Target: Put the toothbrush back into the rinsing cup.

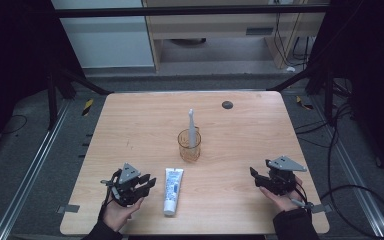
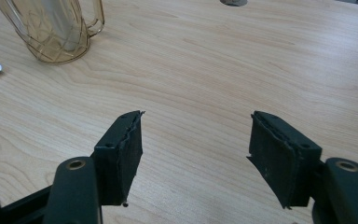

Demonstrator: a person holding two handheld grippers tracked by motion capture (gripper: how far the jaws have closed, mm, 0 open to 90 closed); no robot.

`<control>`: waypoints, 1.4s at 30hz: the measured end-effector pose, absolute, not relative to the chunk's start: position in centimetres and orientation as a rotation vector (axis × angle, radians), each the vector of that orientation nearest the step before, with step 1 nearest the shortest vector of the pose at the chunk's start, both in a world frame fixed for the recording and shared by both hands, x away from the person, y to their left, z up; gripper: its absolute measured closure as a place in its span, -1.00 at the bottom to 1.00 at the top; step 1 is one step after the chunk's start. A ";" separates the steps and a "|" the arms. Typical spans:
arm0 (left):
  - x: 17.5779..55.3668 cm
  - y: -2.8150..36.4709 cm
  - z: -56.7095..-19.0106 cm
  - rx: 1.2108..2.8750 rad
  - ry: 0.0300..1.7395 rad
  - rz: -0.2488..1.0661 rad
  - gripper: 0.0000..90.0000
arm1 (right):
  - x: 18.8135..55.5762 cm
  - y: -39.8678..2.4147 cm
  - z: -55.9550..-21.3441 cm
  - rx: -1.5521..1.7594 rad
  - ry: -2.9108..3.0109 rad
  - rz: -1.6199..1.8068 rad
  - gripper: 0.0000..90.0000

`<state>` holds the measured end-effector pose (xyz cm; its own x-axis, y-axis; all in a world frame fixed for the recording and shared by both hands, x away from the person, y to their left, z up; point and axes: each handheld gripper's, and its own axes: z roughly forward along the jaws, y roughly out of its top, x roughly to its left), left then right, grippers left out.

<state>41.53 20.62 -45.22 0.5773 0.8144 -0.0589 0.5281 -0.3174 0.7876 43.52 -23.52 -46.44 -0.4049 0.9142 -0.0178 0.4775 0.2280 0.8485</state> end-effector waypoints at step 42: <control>40.0 14.1 -47.1 2.212 0.856 0.196 1.00 | 44.3 -23.1 -47.6 1.263 2.025 1.027 -0.30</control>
<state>40.00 14.14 -47.12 0.7651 0.6332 -0.1166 0.5197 -0.5004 0.6925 44.26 -23.11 -47.59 -0.4174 0.9075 -0.0466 0.4984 0.2716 0.8233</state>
